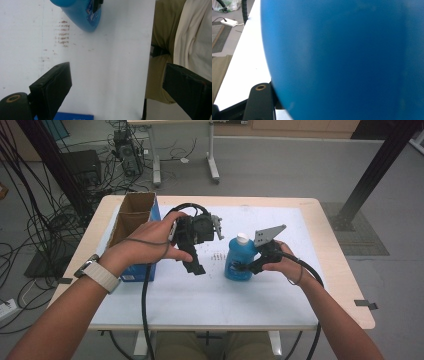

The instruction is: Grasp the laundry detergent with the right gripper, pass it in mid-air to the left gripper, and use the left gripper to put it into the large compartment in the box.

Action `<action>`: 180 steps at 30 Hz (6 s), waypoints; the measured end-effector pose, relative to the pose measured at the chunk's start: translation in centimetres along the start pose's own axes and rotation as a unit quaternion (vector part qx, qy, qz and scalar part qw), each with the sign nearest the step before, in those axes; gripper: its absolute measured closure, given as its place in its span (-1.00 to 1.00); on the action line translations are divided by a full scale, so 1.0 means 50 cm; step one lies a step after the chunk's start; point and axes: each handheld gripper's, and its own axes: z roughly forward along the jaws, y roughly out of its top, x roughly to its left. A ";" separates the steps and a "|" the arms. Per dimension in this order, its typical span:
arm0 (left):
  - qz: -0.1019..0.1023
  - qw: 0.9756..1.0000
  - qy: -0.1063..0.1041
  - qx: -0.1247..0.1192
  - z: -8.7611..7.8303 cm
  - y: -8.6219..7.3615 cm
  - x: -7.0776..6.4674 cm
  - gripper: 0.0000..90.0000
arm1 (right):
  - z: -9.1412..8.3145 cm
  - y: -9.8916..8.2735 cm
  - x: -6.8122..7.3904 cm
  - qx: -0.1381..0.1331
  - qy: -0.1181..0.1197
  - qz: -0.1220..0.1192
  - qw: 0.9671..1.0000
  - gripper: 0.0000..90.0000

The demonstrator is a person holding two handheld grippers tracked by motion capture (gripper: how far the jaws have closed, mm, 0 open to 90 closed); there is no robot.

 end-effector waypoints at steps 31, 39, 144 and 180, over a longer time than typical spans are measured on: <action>-0.003 1.000 -0.001 0.002 0.000 -0.001 0.001 -0.80 | 0.010 -0.010 -0.001 -0.018 -0.001 -0.008 1.000 -0.10; -0.005 1.000 0.000 0.001 -0.001 -0.003 0.003 -0.80 | 0.010 -0.013 -0.002 -0.023 0.003 -0.003 1.000 -0.07; -0.005 1.000 0.002 -0.007 -0.005 -0.007 0.002 -0.79 | 0.011 -0.016 -0.005 -0.027 0.008 0.009 1.000 -0.04; -0.012 1.000 0.006 -0.009 -0.008 -0.009 -0.004 -0.79 | 0.012 -0.021 -0.005 -0.038 0.009 0.019 0.999 -0.04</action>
